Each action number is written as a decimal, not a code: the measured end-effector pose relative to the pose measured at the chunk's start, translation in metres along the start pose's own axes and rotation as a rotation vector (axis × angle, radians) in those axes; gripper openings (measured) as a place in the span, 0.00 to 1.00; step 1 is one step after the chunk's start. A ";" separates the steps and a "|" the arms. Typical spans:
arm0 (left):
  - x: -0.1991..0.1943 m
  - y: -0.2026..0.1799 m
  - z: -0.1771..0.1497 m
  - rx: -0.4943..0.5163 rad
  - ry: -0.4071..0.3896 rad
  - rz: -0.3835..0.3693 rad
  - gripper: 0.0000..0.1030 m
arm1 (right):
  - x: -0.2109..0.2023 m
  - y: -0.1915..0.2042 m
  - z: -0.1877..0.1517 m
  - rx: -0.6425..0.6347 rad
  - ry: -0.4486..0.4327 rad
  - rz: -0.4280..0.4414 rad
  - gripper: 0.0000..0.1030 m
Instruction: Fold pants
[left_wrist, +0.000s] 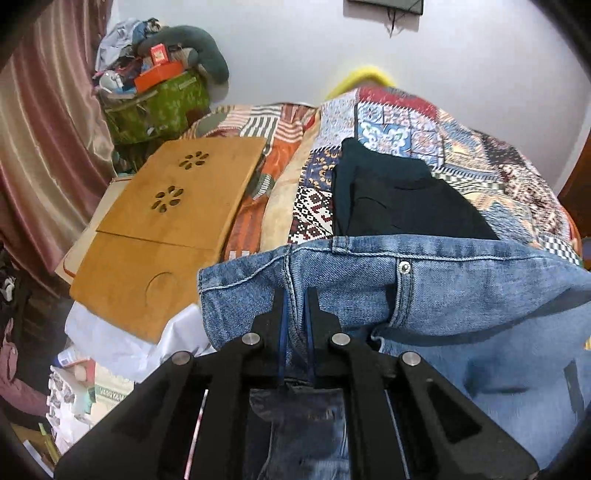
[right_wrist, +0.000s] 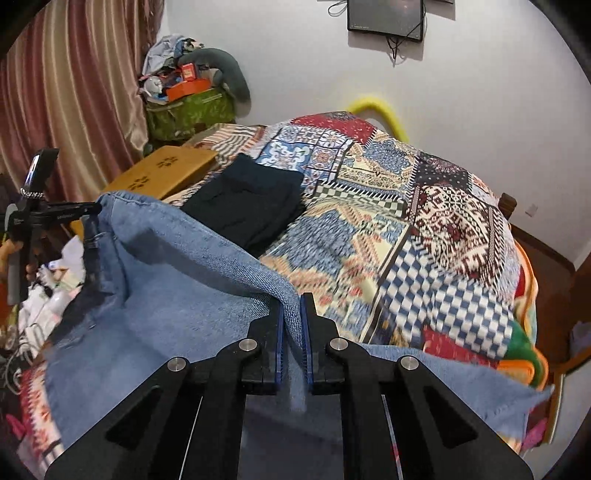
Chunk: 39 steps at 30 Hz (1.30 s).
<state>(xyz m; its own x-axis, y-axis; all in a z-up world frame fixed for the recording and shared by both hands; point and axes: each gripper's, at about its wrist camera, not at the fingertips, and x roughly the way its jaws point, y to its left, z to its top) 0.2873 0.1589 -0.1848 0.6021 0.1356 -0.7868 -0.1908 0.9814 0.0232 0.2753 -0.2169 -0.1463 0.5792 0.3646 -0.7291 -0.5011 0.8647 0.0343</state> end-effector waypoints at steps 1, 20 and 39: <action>-0.009 0.001 -0.006 0.006 -0.013 0.003 0.07 | -0.008 0.006 -0.008 0.000 -0.003 0.003 0.07; -0.102 0.025 -0.149 0.021 0.028 -0.005 0.09 | -0.056 0.055 -0.129 0.155 0.057 0.107 0.10; -0.084 -0.052 -0.049 0.030 -0.043 -0.123 0.73 | -0.107 -0.078 -0.116 0.337 -0.015 -0.215 0.38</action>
<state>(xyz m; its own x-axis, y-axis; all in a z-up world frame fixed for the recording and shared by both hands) 0.2089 0.0898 -0.1502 0.6525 0.0191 -0.7576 -0.0905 0.9945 -0.0529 0.1778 -0.3632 -0.1503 0.6583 0.1658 -0.7343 -0.1297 0.9858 0.1064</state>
